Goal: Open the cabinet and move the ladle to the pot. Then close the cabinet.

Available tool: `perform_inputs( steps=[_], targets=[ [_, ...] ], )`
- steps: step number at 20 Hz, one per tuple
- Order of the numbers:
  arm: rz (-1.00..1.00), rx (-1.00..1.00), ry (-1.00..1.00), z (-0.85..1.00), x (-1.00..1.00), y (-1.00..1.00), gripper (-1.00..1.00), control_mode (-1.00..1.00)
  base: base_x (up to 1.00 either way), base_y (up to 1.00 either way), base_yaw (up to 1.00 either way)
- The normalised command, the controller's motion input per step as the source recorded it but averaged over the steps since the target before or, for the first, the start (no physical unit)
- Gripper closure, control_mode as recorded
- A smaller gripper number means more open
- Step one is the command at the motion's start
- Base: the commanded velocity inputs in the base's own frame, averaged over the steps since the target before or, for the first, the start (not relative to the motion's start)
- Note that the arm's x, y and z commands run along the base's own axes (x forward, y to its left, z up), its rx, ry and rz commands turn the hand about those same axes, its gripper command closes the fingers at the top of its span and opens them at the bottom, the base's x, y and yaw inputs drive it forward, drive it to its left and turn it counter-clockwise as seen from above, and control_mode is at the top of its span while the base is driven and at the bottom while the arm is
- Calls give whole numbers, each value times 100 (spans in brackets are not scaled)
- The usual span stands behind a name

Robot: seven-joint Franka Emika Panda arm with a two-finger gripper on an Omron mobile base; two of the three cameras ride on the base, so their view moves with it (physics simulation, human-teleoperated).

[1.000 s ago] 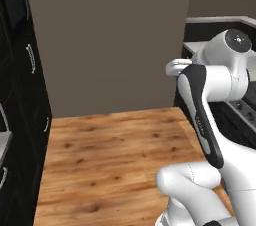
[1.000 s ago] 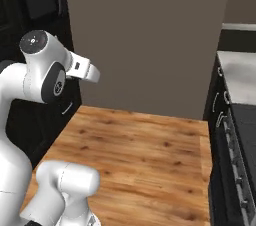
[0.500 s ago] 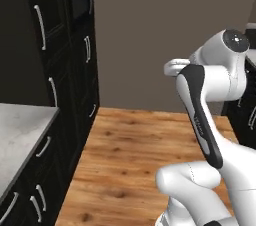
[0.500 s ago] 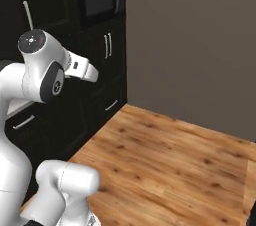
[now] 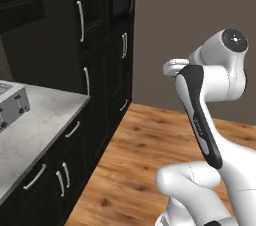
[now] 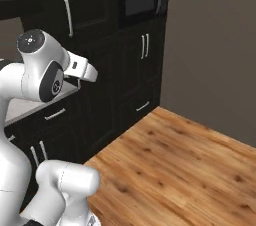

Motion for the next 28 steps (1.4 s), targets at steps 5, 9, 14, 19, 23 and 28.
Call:
perform_inputs(
  steps=[5,9,14,19,23,28],
  targets=[
    [0,0,0,0,0,0,-100,100,-26,0,38],
    [0,0,0,0,0,0,-100,100,-17,1,38],
    [0,0,0,0,0,0,-100,100,-11,3,39],
    [0,0,0,0,0,0,-100,100,-7,1,40],
    [0,0,0,0,0,0,-100,100,-8,1,40],
    [0,0,0,0,0,0,-100,100,-9,0,39]
  ],
)
